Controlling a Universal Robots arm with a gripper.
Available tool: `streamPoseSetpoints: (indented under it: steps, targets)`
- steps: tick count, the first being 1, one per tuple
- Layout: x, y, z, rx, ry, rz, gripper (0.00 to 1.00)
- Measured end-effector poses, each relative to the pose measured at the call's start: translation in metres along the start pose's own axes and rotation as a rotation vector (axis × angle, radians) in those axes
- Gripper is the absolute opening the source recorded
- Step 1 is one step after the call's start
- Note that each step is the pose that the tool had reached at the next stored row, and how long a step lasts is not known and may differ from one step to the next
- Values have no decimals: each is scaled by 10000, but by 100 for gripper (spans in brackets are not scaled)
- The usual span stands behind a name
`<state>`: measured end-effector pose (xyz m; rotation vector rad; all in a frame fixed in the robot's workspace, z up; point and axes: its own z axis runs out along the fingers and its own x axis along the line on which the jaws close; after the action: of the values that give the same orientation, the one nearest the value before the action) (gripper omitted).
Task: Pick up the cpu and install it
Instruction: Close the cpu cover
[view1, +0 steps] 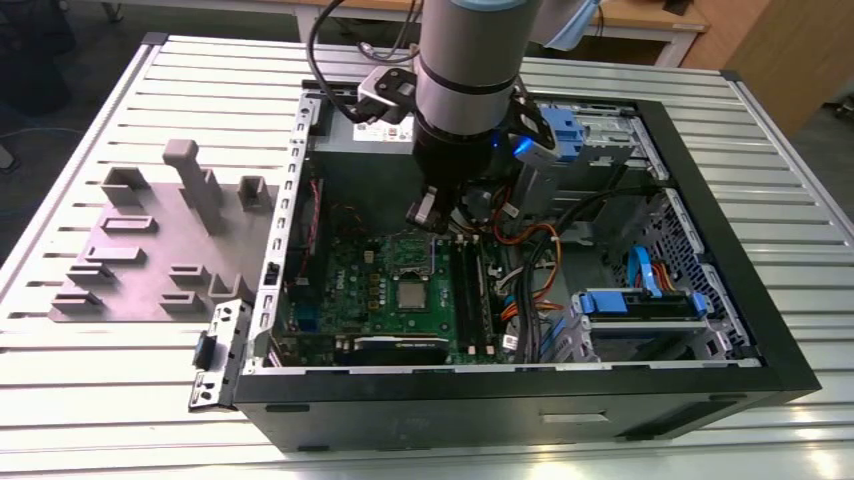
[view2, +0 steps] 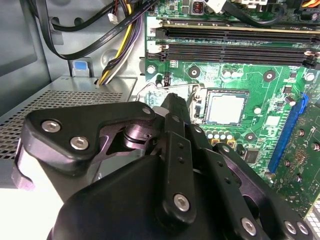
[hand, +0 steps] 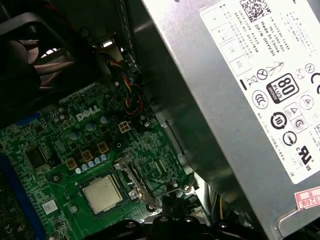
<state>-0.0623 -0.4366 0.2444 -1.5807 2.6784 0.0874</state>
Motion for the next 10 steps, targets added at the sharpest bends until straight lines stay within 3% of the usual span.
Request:
streamPoseSetpoints:
  steps: [10]
  targets:
    - [17,-9,-21,11,19,-8,11]
